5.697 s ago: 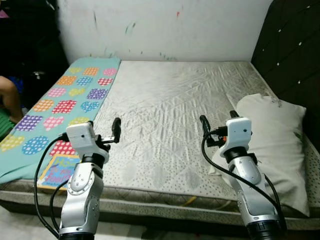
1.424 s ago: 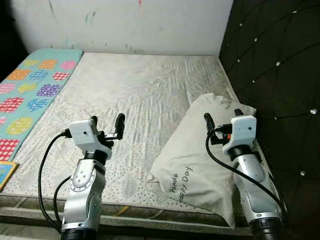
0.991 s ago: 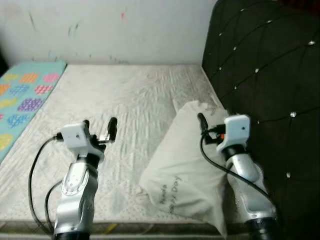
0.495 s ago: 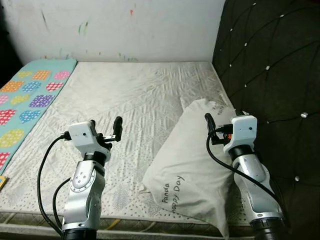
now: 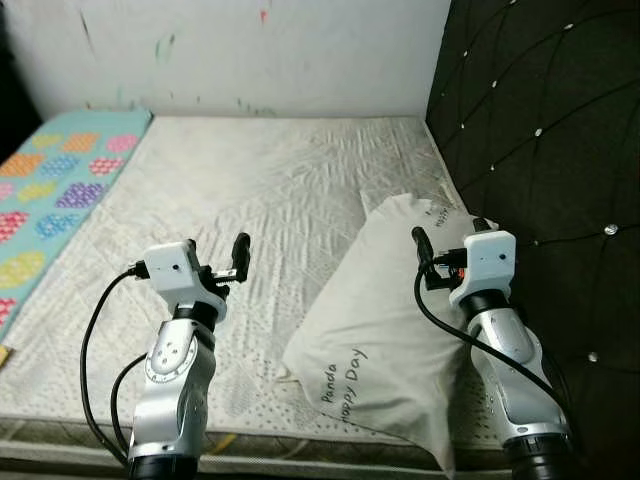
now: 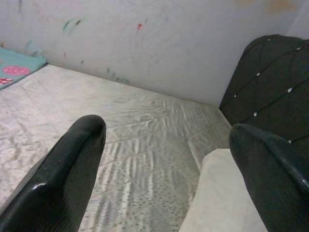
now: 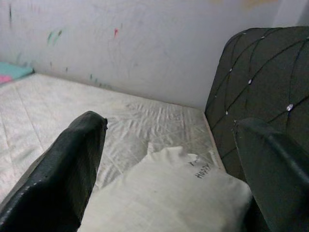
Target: Clean up the room
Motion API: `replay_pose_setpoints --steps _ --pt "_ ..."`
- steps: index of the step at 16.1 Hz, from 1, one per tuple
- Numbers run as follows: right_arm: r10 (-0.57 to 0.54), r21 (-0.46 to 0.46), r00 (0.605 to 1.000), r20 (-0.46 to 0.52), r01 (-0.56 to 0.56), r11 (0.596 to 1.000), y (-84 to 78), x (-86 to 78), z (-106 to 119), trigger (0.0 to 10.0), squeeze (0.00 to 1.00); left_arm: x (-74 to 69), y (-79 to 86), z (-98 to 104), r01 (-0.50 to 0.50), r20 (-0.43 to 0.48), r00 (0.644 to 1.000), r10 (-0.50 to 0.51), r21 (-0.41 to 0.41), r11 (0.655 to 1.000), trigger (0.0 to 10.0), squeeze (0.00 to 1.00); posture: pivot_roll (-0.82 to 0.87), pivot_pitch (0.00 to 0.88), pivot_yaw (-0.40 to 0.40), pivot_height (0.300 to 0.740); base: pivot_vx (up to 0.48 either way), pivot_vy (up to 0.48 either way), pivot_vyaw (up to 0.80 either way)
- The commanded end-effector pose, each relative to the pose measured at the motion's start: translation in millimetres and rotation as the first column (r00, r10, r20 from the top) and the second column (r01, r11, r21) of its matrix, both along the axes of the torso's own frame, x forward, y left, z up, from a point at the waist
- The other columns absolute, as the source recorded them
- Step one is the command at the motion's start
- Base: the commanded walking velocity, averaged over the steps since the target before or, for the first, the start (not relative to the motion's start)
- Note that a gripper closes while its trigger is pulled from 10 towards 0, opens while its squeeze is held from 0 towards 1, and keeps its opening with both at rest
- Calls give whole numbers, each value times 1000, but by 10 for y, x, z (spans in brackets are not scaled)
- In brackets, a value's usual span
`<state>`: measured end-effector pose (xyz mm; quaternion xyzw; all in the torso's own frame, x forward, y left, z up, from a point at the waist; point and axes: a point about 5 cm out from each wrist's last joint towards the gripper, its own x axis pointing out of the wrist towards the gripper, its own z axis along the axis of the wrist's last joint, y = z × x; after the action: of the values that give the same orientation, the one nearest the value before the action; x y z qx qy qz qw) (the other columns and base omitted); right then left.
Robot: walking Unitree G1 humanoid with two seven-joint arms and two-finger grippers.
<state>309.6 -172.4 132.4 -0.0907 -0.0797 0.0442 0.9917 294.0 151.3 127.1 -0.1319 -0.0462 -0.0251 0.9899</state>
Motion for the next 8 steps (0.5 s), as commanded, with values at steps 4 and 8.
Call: replay_pose_setpoints --steps 4,8 --pt "29 -31 1000 7 -29 999 108 65 63 10000 0 13 -129 83 43 31 999 -43 -4 999 10000 0 -92 0 -22 740 0 0 0" --pt "28 -21 1000 -12 -28 999 143 21 -38 10000 0 -62 -140 24 37 2 999 -37 -20 999 10000 0 -76 0 10 740 0 0 0"
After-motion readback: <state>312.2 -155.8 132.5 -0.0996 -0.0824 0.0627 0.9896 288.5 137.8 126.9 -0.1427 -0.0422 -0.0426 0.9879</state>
